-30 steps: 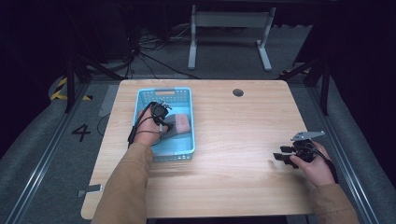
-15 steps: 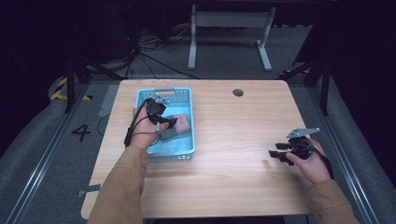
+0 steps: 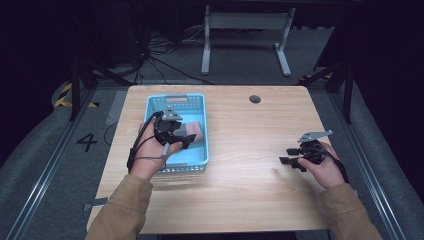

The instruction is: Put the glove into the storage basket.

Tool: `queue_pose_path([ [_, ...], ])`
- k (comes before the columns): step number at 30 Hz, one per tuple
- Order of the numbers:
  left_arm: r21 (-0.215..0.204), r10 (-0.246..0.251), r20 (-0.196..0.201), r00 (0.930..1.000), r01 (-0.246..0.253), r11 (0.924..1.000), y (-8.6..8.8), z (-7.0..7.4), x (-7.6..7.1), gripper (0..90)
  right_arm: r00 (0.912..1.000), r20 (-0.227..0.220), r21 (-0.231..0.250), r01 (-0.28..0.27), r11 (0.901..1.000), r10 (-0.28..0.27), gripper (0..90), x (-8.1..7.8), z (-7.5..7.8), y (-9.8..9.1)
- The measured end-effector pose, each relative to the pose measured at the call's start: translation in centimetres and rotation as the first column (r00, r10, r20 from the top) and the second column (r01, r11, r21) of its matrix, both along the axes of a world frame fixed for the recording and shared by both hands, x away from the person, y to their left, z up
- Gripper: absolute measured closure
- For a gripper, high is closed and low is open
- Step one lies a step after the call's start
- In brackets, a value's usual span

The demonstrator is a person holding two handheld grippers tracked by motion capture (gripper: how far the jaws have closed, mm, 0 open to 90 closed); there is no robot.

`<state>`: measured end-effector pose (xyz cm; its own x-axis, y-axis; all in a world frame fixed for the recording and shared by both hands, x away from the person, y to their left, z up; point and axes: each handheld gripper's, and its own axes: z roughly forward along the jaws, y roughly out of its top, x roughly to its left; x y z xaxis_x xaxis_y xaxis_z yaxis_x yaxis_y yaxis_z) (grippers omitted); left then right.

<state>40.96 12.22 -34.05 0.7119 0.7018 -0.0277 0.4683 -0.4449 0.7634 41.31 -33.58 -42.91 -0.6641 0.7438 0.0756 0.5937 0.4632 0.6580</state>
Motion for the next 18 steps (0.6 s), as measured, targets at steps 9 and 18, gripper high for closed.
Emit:
queue_pose_path([
  [9,0.002,-0.115,-0.003,0.9933,0.115,0.9933,-1.5,-0.3,-4.0,32.6,0.9999,-0.012,-0.002,0.003,1.0,-0.003,46.6,-0.1,-0.2,-0.1],
  [18,-0.01,-0.167,-0.026,0.9856,0.167,0.9859,-1.9,-1.8,-6.7,31.3,0.9997,-0.022,-0.006,0.006,1.0,-0.006,46.0,-0.3,-0.4,-0.3],
])
